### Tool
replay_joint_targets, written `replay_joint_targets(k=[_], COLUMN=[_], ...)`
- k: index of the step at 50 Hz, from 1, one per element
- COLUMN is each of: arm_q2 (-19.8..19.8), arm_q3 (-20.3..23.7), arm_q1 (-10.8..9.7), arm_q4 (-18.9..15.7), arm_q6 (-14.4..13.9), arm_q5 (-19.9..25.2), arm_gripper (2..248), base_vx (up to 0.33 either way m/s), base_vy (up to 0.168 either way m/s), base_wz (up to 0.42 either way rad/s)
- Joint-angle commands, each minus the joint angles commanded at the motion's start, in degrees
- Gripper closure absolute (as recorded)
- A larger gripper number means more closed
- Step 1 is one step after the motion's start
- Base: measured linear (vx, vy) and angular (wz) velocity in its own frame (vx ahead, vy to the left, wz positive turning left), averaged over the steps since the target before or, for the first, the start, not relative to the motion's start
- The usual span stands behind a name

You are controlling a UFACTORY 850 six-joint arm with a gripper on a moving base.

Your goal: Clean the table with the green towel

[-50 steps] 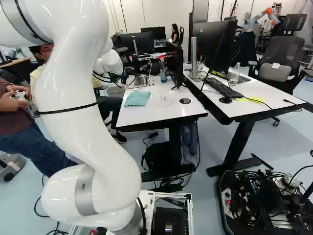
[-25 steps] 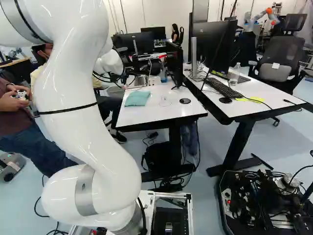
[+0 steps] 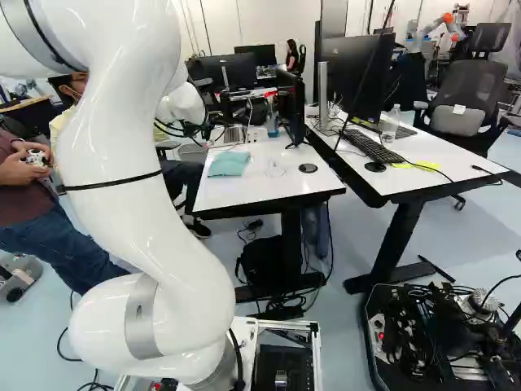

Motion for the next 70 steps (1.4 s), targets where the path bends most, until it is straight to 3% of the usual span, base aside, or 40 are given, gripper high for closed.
replay_joint_targets(k=[15, 41, 58, 70], arm_q2=[0.55, 6.72, 11.49, 12.26], arm_q3=[0.66, 7.89, 13.23, 14.08], arm_q1=[0.17, 1.84, 1.37, 1.23], arm_q4=[0.00, 0.00, 0.00, 0.00], arm_q6=[0.00, 0.00, 0.00, 0.00], arm_q5=[0.00, 0.00, 0.00, 0.00], arm_gripper=[3, 3, 3, 3], base_vx=[0.000, 0.000, 0.000, 0.000], base_vy=[0.000, 0.000, 0.000, 0.000], base_wz=[0.000, 0.000, 0.000, 0.000])
